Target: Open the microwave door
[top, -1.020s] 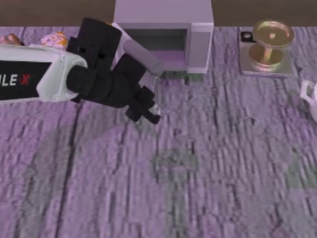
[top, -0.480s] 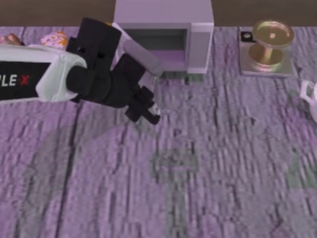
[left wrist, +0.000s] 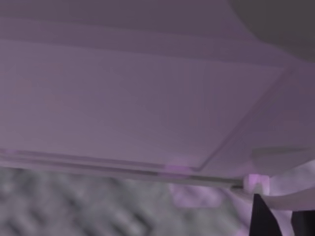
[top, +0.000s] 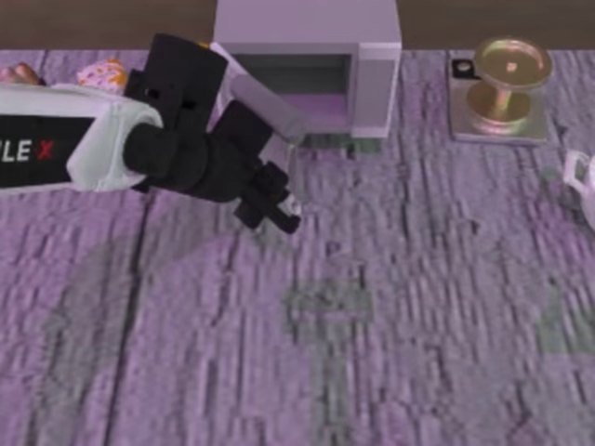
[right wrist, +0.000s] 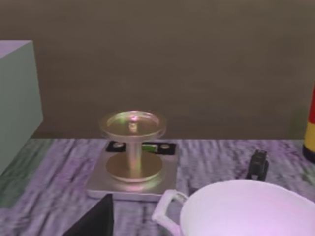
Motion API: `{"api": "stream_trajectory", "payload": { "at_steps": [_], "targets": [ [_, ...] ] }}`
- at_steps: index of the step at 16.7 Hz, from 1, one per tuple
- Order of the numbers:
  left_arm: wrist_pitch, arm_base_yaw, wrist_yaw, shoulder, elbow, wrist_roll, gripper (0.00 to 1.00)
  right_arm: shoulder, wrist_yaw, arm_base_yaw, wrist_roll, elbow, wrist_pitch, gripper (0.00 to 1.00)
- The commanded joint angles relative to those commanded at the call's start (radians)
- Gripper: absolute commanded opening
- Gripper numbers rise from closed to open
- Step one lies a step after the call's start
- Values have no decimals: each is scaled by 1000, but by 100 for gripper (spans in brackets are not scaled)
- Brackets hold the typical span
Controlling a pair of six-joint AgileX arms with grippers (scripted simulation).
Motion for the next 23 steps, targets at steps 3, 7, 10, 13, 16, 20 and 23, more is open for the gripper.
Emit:
{"api": "stream_trajectory", "payload": {
  "at_steps": [3,7,10,13,16,20,23],
  "targets": [
    [-1,-7,7,0,-3,-5,0,0,0,0,0,0,0,100],
    [-11,10,27,-4,-5,31,0,0,0,0,0,0,0,100],
    [-22,27,47,-8,-7,65,0,0,0,0,0,0,0,100],
    [-22,28,48,-8,-7,67,0,0,0,0,0,0,0,100],
    [-22,28,48,-8,-7,67,0,0,0,0,0,0,0,100],
    [-22,28,48,-8,-7,67,0,0,0,0,0,0,0,100],
    [-22,28,48,-8,-7,67,0,0,0,0,0,0,0,100]
  ]
}}
